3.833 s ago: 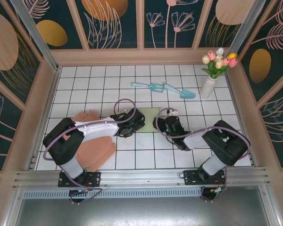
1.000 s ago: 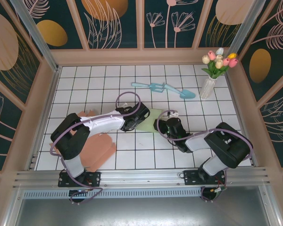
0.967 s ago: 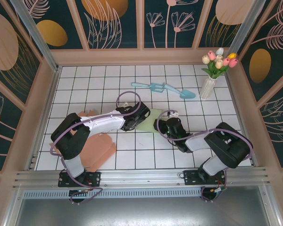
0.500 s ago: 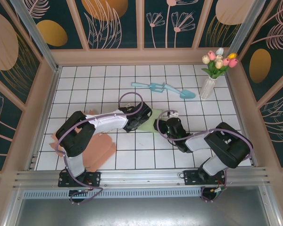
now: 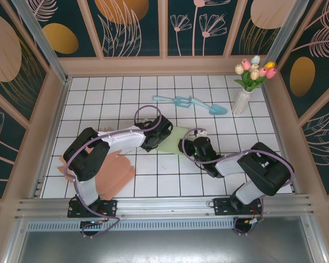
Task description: Fold the paper box
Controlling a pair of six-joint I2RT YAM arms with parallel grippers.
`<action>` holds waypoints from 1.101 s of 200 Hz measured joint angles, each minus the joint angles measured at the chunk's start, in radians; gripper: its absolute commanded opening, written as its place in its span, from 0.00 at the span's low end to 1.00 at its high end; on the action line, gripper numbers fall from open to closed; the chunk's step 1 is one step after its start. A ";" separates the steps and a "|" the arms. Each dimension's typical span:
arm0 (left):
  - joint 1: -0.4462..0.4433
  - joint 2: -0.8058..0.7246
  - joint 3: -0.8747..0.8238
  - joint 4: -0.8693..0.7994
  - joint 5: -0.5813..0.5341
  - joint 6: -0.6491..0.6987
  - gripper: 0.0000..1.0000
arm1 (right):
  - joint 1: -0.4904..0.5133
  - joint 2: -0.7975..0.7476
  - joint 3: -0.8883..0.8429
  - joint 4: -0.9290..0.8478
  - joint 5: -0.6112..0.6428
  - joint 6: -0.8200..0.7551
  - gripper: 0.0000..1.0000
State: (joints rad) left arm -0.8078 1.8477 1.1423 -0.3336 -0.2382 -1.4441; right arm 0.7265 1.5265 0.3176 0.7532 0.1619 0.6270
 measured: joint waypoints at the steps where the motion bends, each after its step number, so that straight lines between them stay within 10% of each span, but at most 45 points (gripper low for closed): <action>1: 0.000 0.000 0.000 0.001 0.003 0.000 0.92 | 0.000 0.000 0.000 0.000 0.000 0.000 0.57; 220: -0.003 0.024 -0.030 0.122 0.016 0.000 0.82 | -0.001 -0.043 0.000 -0.053 0.014 -0.067 0.59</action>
State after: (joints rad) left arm -0.8108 1.8721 1.1122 -0.2119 -0.2226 -1.4441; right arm 0.7258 1.4834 0.3176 0.7006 0.1757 0.5598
